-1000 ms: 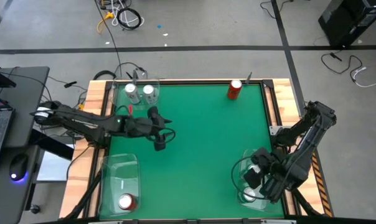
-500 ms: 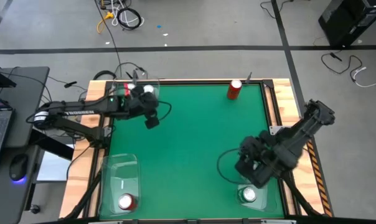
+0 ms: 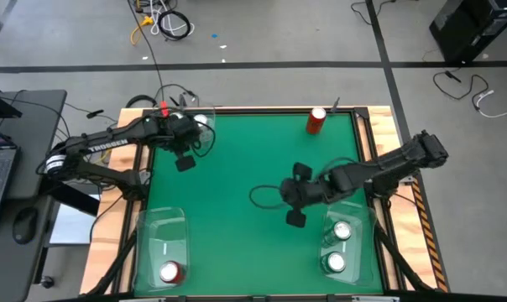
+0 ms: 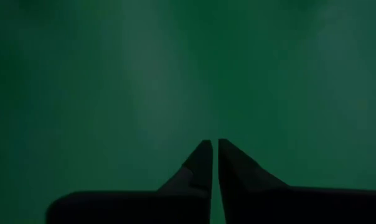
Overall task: Sort soda cans
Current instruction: Adjust the top transparent bin to the left corner
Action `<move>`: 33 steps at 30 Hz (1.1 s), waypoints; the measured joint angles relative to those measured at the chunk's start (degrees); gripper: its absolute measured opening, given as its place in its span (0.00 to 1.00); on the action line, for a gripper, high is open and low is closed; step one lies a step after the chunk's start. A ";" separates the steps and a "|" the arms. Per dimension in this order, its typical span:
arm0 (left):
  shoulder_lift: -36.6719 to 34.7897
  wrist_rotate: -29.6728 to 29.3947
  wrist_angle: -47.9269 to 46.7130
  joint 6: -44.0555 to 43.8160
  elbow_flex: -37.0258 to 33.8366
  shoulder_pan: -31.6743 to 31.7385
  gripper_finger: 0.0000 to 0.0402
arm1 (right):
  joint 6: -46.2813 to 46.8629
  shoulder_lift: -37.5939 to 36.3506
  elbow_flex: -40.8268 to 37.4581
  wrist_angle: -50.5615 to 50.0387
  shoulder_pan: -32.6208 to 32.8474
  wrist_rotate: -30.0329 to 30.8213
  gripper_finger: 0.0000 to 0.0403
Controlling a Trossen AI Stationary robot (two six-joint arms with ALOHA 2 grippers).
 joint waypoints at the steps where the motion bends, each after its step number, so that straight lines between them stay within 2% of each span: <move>1: 0.00 -0.20 -0.53 1.44 0.00 0.17 0.01 | -1.99 0.00 -0.91 2.02 -1.19 -1.71 0.06; 6: 0.06 -0.46 -0.89 9.70 0.00 0.16 0.04 | -7.59 0.00 -4.47 8.84 -5.62 -6.50 0.11; 9: 0.59 -0.46 -1.05 10.77 0.00 0.57 0.09 | -9.50 0.00 -5.76 10.48 -7.07 -8.23 0.13; 14: 1.29 -0.46 -0.99 12.20 -0.02 2.45 0.24 | -12.56 0.00 -6.58 10.84 -7.92 -9.22 0.13; 18: 1.25 -0.45 2.74 14.53 -0.90 4.71 0.36 | -15.25 -0.02 -6.58 10.98 -8.32 -11.08 0.13; 21: 1.70 0.93 2.21 15.62 -1.70 7.12 0.43 | -16.93 -0.02 -6.58 10.98 -8.63 -12.10 0.13; 33: 9.29 1.75 7.34 20.88 -3.22 12.67 0.44 | -22.19 -0.02 -6.58 10.69 -10.05 -12.17 0.15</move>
